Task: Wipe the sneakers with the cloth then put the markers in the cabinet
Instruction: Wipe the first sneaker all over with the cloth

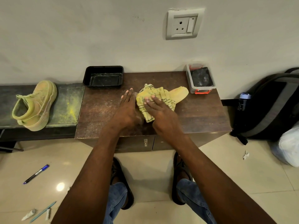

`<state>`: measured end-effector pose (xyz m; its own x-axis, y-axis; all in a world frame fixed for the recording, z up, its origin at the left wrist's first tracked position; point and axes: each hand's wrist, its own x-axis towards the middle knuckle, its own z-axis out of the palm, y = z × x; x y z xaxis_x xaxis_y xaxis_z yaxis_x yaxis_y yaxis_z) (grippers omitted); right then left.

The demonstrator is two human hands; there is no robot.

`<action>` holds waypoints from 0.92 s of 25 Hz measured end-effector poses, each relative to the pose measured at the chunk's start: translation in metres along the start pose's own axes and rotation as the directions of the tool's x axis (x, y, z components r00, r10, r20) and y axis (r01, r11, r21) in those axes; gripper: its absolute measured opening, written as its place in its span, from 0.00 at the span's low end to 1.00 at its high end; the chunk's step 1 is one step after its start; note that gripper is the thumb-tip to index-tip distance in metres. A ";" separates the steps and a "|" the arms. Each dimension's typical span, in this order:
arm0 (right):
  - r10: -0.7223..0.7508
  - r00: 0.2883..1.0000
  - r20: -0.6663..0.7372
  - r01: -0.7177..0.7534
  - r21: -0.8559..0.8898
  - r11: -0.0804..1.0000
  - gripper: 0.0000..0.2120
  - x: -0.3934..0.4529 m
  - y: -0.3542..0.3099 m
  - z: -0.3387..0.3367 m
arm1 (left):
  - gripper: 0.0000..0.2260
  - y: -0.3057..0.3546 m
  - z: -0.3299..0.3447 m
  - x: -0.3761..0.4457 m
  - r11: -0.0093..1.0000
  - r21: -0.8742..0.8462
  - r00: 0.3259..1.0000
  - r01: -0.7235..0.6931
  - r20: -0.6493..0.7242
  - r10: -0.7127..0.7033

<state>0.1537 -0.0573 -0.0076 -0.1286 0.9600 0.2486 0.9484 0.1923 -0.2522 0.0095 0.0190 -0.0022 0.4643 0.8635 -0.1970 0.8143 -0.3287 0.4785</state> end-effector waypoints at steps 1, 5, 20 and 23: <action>0.088 0.996 -0.022 -0.088 -0.018 0.996 0.31 0.001 0.010 -0.005 | 0.50 0.000 -0.002 -0.001 1.000 -0.005 1.000 -0.006 0.001 0.006; 0.422 0.902 -0.090 -0.423 0.016 0.906 0.30 -0.003 0.026 -0.014 | 0.51 0.003 0.000 -0.002 0.999 0.039 1.000 -0.019 -0.017 0.020; 0.050 0.998 -0.036 -0.049 0.027 0.998 0.32 -0.001 0.004 -0.002 | 0.48 -0.007 -0.004 -0.003 0.998 0.031 0.995 -0.053 -0.084 0.055; 0.462 0.882 -0.096 -0.458 0.064 0.887 0.31 -0.004 0.041 -0.016 | 0.50 -0.005 -0.007 -0.005 0.998 0.053 0.996 -0.039 -0.075 0.043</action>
<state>0.1976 -0.0567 -0.0044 0.3529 0.9156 0.1925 0.8812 -0.2561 -0.3973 0.0004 0.0190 0.0023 0.4710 0.8750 -0.1117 0.8129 -0.3814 0.4401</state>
